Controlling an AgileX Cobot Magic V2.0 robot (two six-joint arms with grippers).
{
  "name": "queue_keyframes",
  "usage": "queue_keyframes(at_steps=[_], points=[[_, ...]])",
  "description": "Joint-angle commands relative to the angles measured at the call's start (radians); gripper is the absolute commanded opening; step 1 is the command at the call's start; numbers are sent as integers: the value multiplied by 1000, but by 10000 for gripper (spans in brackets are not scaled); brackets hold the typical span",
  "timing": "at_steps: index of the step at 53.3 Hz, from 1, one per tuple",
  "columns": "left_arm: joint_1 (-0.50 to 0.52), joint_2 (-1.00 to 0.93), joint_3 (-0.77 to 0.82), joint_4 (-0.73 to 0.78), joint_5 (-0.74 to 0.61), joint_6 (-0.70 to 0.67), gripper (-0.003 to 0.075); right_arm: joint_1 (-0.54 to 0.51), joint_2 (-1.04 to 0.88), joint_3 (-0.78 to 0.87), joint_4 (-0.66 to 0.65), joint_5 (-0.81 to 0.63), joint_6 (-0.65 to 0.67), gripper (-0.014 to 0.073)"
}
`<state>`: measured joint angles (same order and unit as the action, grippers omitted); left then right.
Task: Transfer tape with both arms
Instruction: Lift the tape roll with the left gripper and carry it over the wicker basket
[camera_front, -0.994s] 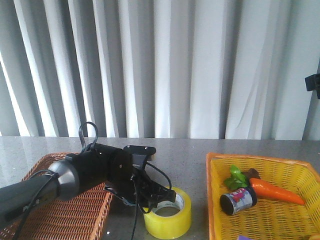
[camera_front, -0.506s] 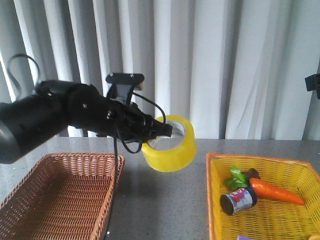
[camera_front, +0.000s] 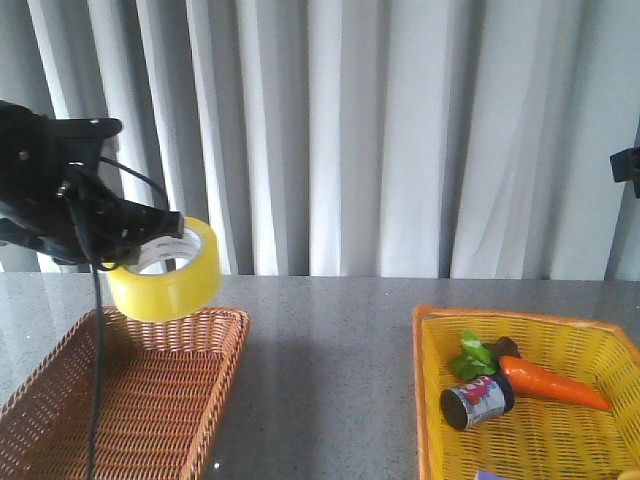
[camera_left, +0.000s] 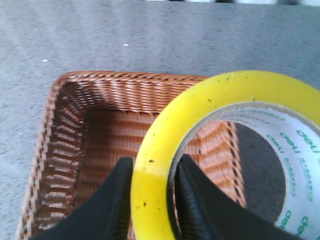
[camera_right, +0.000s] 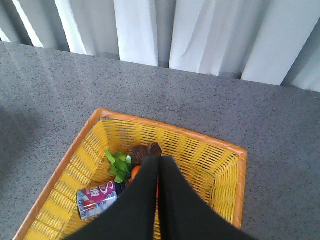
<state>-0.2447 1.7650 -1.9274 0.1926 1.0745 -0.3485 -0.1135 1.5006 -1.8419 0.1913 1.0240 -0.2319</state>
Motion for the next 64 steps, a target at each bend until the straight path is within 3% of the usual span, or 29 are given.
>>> queue_keyframes(at_steps=[1, 16, 38, 64], points=[[58, -51, -31, 6, -77, -14, -6, -6, -36, -24, 8, -62, -9, -9], [96, 60, -31, 6, -46, 73, -6, -6, -36, -24, 8, -62, -9, -9], [96, 245, -31, 5, -37, 70, -6, -6, -36, -24, 8, -62, -9, -9], [97, 302, -31, 9, -38, 71, -6, -6, -36, -24, 8, -62, -9, -9]])
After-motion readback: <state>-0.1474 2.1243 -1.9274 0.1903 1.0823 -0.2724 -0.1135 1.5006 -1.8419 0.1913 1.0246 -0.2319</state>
